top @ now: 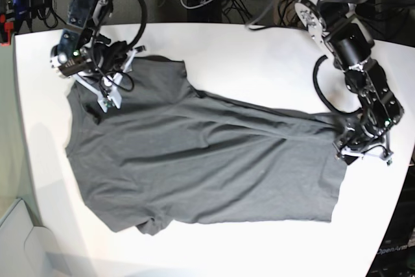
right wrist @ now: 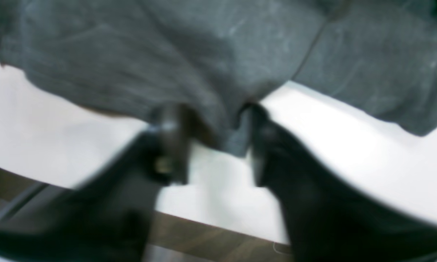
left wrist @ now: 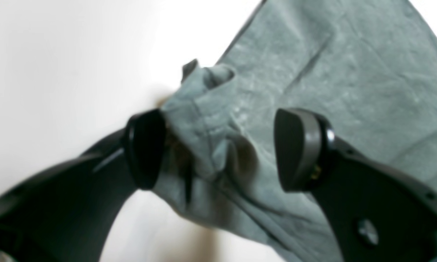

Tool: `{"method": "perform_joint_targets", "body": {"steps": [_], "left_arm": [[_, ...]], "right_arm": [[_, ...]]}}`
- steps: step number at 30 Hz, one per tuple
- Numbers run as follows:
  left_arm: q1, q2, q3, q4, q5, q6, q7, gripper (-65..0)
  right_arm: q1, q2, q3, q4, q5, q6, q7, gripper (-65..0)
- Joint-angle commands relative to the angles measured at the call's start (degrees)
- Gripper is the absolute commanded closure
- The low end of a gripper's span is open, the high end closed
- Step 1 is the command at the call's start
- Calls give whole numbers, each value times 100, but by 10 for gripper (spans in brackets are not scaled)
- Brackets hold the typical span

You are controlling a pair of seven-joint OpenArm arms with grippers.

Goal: Layout the t-shirt on the table in an organized manner, then fold the t-shirt properly
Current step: 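Open the right gripper and move it along the shirt side toward the hem, then grasp the hem corners of the shirt with both grippers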

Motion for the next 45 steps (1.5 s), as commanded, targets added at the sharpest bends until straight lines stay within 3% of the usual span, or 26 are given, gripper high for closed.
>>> {"method": "perform_joint_targets", "body": {"steps": [1, 3, 11, 16, 32, 45], "left_arm": [[-144, -79, 19, 89, -50, -10, -115, -457], [-144, -70, 19, 89, -50, -10, -115, -457], [-144, -79, 19, 89, -94, -10, -71, -457], [-74, -87, 19, 124, -103, -10, -54, -457], [-65, -87, 19, 159, -103, -10, -98, -457], [-153, -87, 37, 159, -103, -19, -107, -463]], "right_arm": [[14, -17, -25, 39, 32, -18, -28, -110], [31, -8, -148, 48, 32, -18, -28, 0], [462, 80, -201, 654, 32, -18, -81, 0], [1201, 151, -210, 892, 32, -18, -90, 0], [3082, 476, -183, -1262, 6, -18, 341, 0], [3284, 599, -166, -1825, -3, -18, 622, 0]]}}
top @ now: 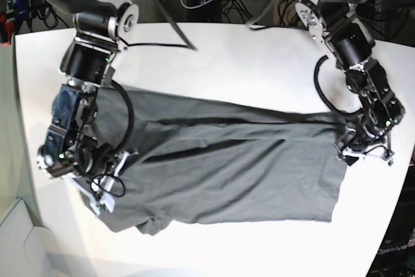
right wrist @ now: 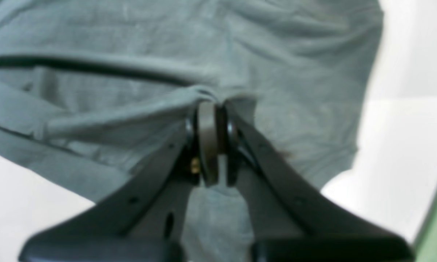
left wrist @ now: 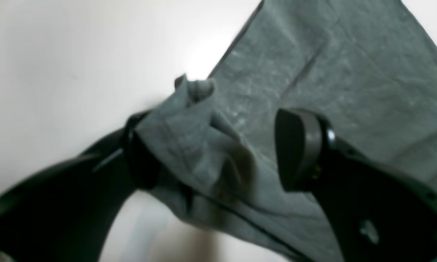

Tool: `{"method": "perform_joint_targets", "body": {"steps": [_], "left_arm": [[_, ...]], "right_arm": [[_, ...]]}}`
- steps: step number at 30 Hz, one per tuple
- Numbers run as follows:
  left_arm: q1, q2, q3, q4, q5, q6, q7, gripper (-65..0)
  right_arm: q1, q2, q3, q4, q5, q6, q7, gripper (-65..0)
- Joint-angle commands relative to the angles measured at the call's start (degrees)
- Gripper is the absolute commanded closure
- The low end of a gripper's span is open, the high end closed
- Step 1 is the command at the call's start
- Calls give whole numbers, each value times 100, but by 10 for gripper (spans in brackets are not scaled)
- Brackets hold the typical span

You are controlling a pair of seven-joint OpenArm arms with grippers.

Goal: Layout the t-shirt on the table in an organized manner, then fold the t-shirt properly
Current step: 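Grasp the hem corners of the shirt with both grippers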

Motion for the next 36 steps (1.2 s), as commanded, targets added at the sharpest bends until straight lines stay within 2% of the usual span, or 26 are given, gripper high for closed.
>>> {"method": "perform_joint_targets", "body": {"steps": [1, 4, 8, 14, 19, 22, 24, 25, 27, 31, 34, 36], "left_arm": [[-155, -72, 68, 113, -41, -19, -115, -463], [-155, -195, 411, 113, -41, -1, -124, -486], [-226, -222, 569, 113, -41, 16, -168, -547], [-358, -301, 560, 113, -41, 7, -581, -557], [-463, -573, 551, 131, -235, -19, -520, -553], [-164, -802, 551, 430, -463, -19, -177, -543], [152, -855, 551, 764, -613, -19, -80, -494], [337, -925, 551, 975, -692, -19, -71, -447], [662, -1004, 595, 1353, -841, -19, -54, -320], [1339, -995, 762, 2012, -841, -19, -71, -1], [1682, -1022, 1281, 2091, -613, -19, -80, -27], [1717, -1013, 1606, 2003, -332, 25, -80, -7]], "right_arm": [[161, 33, -15, 33, 54, -23, 117, 0], [152, 86, -15, -108, 54, -23, 117, -25], [143, 94, -15, -90, 54, -23, 109, -130], [126, 147, -6, -90, 54, -23, 65, -270], [55, 209, -6, -81, 62, -23, 56, -289], [3, 235, -6, -73, 62, -23, 56, -289], [-103, 297, 126, 42, 80, -23, 65, -289], [-120, 261, 187, 156, 80, -23, 73, -289], [-208, 226, 231, 314, 80, -23, 73, -289], [-314, 226, 231, 534, 80, -23, 56, -287], [-551, 226, 231, 675, 89, -23, 82, -287], [-683, 226, 231, 727, 89, -23, 91, -287]]}}
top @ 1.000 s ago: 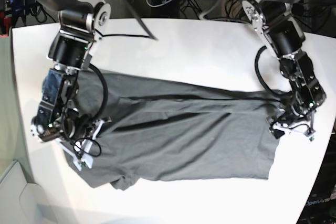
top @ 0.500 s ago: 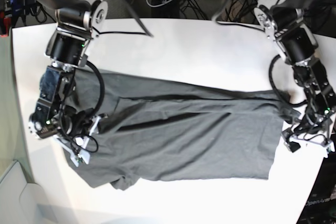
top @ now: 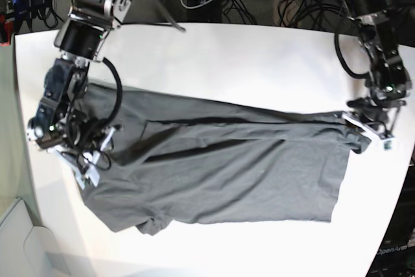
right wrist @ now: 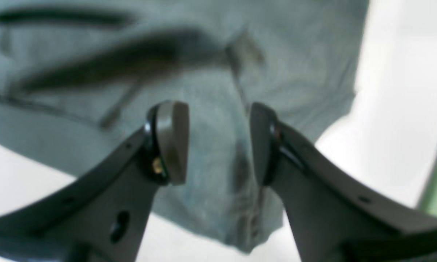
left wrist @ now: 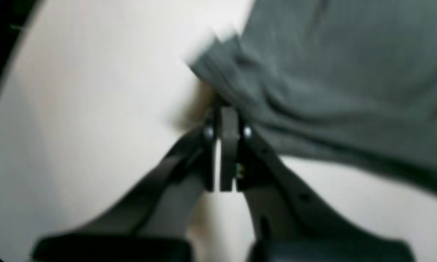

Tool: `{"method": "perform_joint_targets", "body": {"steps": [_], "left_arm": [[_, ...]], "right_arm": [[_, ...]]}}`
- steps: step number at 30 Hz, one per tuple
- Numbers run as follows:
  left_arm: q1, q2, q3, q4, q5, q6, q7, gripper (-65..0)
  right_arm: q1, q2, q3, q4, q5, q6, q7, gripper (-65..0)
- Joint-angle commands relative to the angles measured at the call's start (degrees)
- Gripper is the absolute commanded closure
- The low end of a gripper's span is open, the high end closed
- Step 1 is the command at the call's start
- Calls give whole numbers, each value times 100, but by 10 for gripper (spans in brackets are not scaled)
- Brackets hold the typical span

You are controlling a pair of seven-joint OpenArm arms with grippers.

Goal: Layout the t-shirt on the table in an organized manner, then fold the t-shirt properly
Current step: 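Grasp the hem corners of the shirt with both grippers, then lift the hem with both grippers and fold it toward the collar edge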

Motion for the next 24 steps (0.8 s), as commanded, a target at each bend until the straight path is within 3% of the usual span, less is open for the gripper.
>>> {"method": "perform_joint_targets", "body": {"steps": [1, 6, 14, 24], "left_arm": [[-182, -99, 101, 36, 218, 47, -194, 0], [-411, -82, 611, -448, 1018, 47, -203, -2], [-886, -82, 927, -1142, 1141, 47, -255, -2], [-1747, 244, 919, -2470, 1132, 143, -1398, -1]], "right_arm": [[114, 14, -1, 118, 45, -23, 100, -287], [70, 23, -1, 118, 45, -23, 82, -287], [-9, 49, -1, 118, 45, -23, 91, -287], [-79, 41, 8, 118, 45, -23, 82, -287]]}}
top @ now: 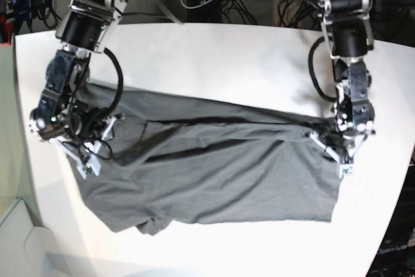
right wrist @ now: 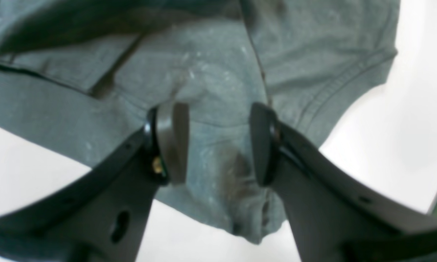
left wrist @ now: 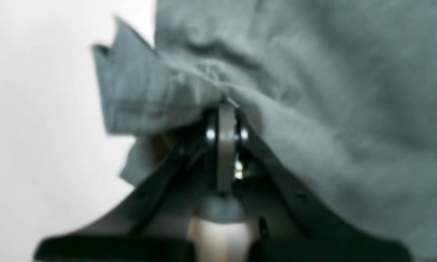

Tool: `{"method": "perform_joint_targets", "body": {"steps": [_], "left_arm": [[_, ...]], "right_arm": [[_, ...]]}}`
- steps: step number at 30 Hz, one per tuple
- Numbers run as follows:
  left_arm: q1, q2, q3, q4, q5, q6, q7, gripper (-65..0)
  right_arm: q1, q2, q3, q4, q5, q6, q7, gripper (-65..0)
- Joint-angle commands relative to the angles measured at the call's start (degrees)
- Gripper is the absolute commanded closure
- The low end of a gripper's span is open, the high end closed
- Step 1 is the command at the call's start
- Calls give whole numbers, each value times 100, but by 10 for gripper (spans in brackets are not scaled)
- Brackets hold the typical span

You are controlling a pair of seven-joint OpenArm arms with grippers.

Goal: Layout the t-shirt on the table in an organized manner, then fold the t-shirt properly
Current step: 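Lift the hem with both grippers and fold it toward the collar edge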

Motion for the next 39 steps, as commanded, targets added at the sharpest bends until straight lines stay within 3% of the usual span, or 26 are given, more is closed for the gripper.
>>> {"method": "perform_joint_targets", "body": {"steps": [1, 3, 5, 12, 20, 22, 26, 28, 34, 39], "left_arm": [[-272, -62, -98, -1, 13, 234, -247, -1], [-422, 26, -353, -89, 4, 709, -467, -1], [-457, 87, -705, -80, 4, 946, -607, -1], [-431, 158, -1285, 755, -4, 964, -607, -1], [202, 140, -1267, 1019, 4, 955, -607, -7], [211, 140, -1294, 949, 4, 955, -607, -41], [176, 140, -1276, 641, 4, 955, -634, -195], [167, 140, -1267, 615, -4, 955, -660, -218], [0, 210, -1267, 509, -4, 946, -669, -29], [-193, 175, -960, 61, -4, 946, -678, -14]], "right_arm": [[133, 43, -3, 109, 47, -23, 80, -287], [133, 52, -3, 109, 47, -23, 71, -287], [124, 96, -3, 109, 47, -23, 63, -287], [-8, 122, -3, 109, 47, -23, 98, -287], [-25, 104, -3, 109, 47, -23, 106, -290], [-25, 104, -3, 109, 47, -23, 106, -290], [-25, 104, -11, 109, 47, -23, 106, -290], [-34, 104, -11, 109, 47, -23, 106, -290], [-34, 104, -11, 109, 47, -23, 106, -290], [-34, 104, -11, 109, 47, -23, 106, -290]]}}
